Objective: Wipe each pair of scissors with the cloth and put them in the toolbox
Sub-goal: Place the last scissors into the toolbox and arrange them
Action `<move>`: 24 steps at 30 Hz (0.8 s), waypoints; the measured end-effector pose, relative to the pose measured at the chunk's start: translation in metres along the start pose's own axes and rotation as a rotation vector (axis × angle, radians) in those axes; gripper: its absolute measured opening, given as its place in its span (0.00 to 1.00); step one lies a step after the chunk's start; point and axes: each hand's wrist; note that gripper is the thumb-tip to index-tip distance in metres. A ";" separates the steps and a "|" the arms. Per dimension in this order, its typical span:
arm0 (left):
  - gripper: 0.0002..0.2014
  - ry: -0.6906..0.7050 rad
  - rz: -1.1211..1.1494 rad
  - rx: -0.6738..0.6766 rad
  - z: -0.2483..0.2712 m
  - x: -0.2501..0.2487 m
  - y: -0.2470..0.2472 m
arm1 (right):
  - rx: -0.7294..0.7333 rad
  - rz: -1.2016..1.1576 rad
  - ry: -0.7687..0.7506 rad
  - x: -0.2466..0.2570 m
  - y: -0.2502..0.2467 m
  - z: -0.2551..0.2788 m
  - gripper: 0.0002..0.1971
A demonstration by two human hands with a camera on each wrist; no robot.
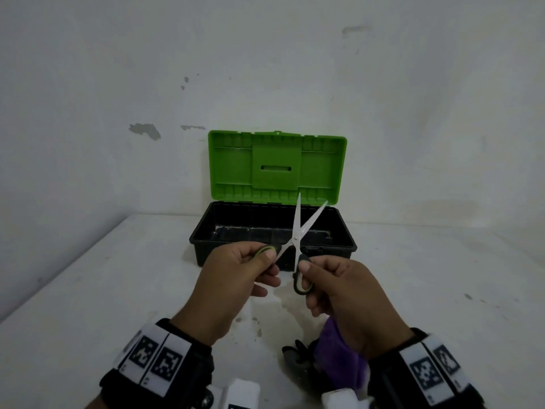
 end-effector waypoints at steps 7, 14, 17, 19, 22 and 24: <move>0.06 0.021 -0.072 -0.040 -0.010 0.004 -0.003 | -0.052 -0.059 -0.004 0.001 0.005 -0.013 0.07; 0.08 0.050 -0.145 -0.033 -0.011 0.016 0.005 | -0.095 -0.062 -0.020 -0.007 0.012 -0.017 0.08; 0.08 0.037 -0.186 0.020 -0.007 0.015 0.001 | -0.077 -0.042 -0.007 -0.008 0.013 -0.015 0.08; 0.08 0.011 -0.235 0.088 -0.007 0.012 -0.007 | -0.051 0.003 0.003 -0.005 0.009 -0.014 0.09; 0.12 -0.007 -0.417 0.002 -0.015 0.011 -0.030 | -0.069 0.077 -0.012 0.007 -0.008 -0.017 0.07; 0.19 -0.034 -0.613 -0.125 -0.026 0.015 -0.053 | -0.116 0.166 -0.025 0.022 -0.025 -0.023 0.05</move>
Point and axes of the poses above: each hand's wrist, its own z-axis away from the middle knuckle, its own y-axis out of the palm, x = y × z, and after that the axes turned 15 degrees about x, right-handed
